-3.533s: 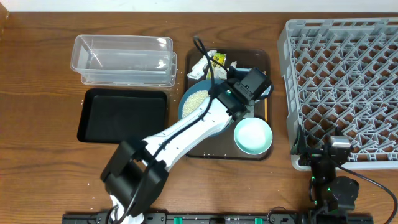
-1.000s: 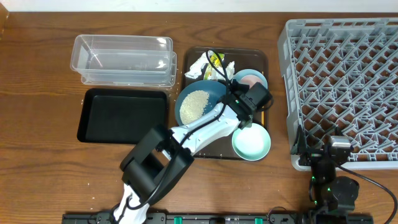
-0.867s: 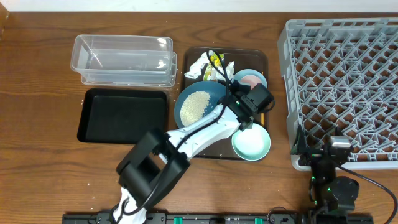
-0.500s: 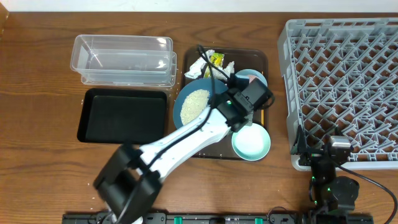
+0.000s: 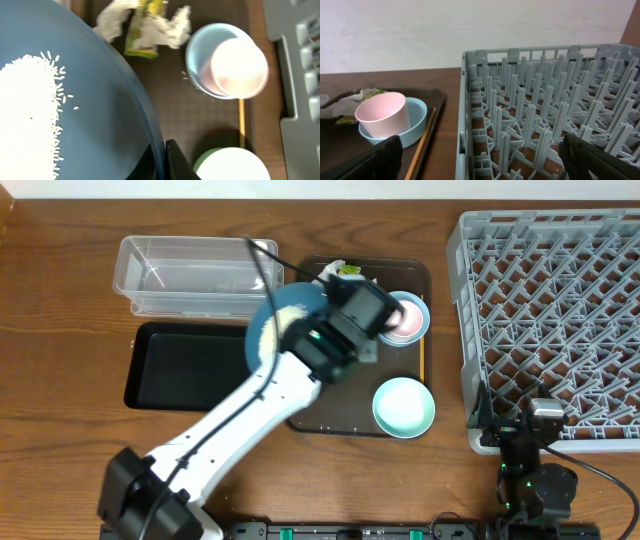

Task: Sort waste into correct bins and load items into the dishwasher rack
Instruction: 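Lift the teal plate and carry it left over the black tray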

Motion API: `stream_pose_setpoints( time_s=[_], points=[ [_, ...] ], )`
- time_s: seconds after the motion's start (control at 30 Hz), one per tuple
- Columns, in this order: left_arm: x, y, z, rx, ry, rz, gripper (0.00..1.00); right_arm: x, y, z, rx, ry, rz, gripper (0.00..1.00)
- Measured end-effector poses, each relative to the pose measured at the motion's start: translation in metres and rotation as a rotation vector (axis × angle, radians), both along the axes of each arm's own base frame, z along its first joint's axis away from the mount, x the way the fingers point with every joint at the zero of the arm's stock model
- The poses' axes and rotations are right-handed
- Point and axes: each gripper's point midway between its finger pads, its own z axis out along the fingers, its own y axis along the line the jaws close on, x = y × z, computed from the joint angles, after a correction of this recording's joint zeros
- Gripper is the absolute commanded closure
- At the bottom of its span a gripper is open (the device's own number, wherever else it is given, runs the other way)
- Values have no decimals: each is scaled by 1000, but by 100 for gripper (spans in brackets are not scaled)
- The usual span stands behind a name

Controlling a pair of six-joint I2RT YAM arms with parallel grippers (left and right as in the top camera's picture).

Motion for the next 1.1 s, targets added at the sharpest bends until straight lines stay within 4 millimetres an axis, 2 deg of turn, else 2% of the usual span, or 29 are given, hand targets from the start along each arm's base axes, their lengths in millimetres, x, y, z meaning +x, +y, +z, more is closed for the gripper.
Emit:
stream_pose_setpoints(
  time_s=[0.27,0.47,0.6,0.8,1.1],
  points=[
    [19,55,10,-108,76,120,94,0,0,0,0,0,0,1],
    [30,85,8,-192,134,181,94,0,0,0,0,0,0,1],
    [35,99,7,-256,168,186,94,0,0,0,0,0,0,1],
    [37,111,12,-384,218,154,94,0,0,0,0,0,0,1],
    [31,135,10,-507,287,162,94,0,0,0,0,0,0,1]
  ],
)
